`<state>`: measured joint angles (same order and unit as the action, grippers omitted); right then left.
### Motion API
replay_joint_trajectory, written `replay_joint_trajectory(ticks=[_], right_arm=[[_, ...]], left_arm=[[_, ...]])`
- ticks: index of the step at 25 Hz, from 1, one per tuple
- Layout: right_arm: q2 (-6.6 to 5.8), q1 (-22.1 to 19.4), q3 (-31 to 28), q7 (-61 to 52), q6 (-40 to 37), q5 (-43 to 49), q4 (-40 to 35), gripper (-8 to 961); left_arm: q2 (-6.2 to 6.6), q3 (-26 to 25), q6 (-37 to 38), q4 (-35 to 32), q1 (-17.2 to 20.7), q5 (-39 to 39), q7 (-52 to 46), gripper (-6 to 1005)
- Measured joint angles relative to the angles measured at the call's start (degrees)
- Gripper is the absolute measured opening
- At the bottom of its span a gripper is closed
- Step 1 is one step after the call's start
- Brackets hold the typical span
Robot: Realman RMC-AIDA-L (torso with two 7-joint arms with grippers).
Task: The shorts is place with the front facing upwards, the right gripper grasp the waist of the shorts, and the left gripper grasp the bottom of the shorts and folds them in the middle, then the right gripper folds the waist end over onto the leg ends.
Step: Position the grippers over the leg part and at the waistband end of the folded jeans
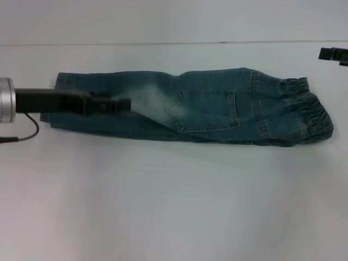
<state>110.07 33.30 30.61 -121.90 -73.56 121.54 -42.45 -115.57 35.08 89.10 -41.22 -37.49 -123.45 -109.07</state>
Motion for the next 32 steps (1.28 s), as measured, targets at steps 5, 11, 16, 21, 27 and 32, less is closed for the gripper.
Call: replay_joint_trajectory(ticks=[5,11,16,21,27,32], right_arm=[[-1.84,0.7,1.0,-9.8,-9.6,5.8,-8.4,917],[-2.92,2.4,1.4,-18.5,-20.4,11.0,-18.1,913],[-2.78,6.6,2.1,-19.7,-24.5,21.2,-18.8,906],[-1.66,8.8,6.6,-19.6,-23.4,27.8,-17.4,898],[-1.20,9.6,11.3,-20.0,-18.0,29.6,-12.5,888],[-1.14,10.1,12.2,-18.4,-12.4,29.7,-6.9,881]], left_arm=[[-0.69,0.8,2.0,-0.1,0.6,0.0,1.2,859],[-1.43,2.1,0.8,0.5,0.8,0.1,1.8,860],[-2.14,3.4,0.4,0.3,0.9,0.1,1.5,860],[-2.42,4.0,0.4,0.3,1.2,0.1,1.3,859],[-2.96,3.8,0.4,0.3,2.0,0.3,1.3,859],[-2.99,4.6,0.4,0.5,2.2,0.2,1.2,860]])
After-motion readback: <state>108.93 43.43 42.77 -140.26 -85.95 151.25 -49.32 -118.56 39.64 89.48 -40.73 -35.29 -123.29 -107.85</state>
